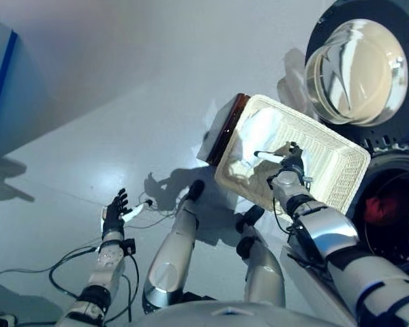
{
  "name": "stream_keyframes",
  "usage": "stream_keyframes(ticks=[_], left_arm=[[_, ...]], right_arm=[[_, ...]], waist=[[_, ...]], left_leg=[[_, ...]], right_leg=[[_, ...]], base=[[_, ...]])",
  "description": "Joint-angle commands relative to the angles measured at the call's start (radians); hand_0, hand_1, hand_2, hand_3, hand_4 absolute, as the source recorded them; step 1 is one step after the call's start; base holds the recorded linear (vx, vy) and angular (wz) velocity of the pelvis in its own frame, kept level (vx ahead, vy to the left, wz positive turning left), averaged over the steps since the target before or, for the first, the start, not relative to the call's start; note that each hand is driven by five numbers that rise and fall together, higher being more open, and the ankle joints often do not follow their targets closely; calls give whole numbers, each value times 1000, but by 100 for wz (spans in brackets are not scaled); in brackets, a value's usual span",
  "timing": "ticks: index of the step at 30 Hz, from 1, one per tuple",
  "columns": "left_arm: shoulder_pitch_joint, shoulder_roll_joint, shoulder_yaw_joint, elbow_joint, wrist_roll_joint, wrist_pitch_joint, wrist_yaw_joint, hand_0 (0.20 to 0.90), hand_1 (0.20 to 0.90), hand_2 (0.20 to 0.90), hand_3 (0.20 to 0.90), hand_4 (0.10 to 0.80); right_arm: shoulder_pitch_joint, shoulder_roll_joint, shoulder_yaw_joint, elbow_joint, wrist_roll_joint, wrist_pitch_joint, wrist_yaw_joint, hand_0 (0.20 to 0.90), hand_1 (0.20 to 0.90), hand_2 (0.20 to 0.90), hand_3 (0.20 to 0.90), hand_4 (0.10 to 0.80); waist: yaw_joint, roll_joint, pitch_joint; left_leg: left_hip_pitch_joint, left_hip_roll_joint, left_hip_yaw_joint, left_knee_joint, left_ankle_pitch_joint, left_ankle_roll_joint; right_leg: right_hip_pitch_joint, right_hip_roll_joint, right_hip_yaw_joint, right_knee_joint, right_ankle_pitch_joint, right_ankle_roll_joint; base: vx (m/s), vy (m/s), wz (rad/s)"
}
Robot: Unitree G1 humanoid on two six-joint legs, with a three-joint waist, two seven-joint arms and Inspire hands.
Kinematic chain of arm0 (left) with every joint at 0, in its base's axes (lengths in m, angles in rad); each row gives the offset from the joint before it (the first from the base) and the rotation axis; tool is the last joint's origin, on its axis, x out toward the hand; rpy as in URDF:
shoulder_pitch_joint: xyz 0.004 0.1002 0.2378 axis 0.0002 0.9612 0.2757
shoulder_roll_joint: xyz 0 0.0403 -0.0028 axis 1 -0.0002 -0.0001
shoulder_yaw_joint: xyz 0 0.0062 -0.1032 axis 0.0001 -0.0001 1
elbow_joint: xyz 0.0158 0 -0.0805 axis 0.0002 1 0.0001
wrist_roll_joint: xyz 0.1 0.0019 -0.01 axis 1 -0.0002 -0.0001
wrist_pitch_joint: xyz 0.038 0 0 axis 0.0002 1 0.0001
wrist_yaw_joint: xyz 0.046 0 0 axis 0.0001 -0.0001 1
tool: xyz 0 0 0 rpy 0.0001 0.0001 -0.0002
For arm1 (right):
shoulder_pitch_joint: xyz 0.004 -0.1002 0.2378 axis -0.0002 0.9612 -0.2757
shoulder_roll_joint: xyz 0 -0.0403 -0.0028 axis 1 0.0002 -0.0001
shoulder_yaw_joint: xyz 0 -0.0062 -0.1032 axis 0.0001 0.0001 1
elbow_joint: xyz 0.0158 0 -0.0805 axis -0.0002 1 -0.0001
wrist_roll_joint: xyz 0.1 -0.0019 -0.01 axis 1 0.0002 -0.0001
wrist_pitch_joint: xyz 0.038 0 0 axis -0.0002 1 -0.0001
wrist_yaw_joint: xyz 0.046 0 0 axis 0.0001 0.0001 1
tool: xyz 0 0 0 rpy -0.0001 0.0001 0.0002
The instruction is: Pick up the clothes and place them into the washing machine
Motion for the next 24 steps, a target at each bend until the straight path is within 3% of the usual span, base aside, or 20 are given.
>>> stream_keyframes(ticks=[1, 8, 24], left_arm=[[21, 60, 78, -68, -9, -62, 53, 900, 900, 900, 900, 800], [3, 75, 69, -9, 31, -34, 59, 900, 900, 900, 900, 800], [19, 98, 64, -16, 70, -19, 55, 900, 900, 900, 900, 800]], right_arm=[[-21, -54, 20, -22, 17, -32, -54, 900, 900, 900, 900, 800], [-42, -30, 23, -16, 28, -33, -58, 900, 900, 900, 900, 800], [-37, -4, 18, -28, 21, -44, -61, 900, 900, 900, 900, 800]], waist=[[35, 3, -22], [64, -25, -12], [93, -45, -10]], left_leg=[[-78, -62, 45, 20, 19, -3], [-87, -71, 20, 21, 19, -7], [-75, -86, -5, 16, 19, -5]], right_leg=[[25, 4, 41, 46, -61, -3], [38, 2, 14, 48, -72, 0], [76, -1, -15, 32, -71, 8]], base=[[50, -37, 15], [48, -17, 18], [23, 4, 6]])
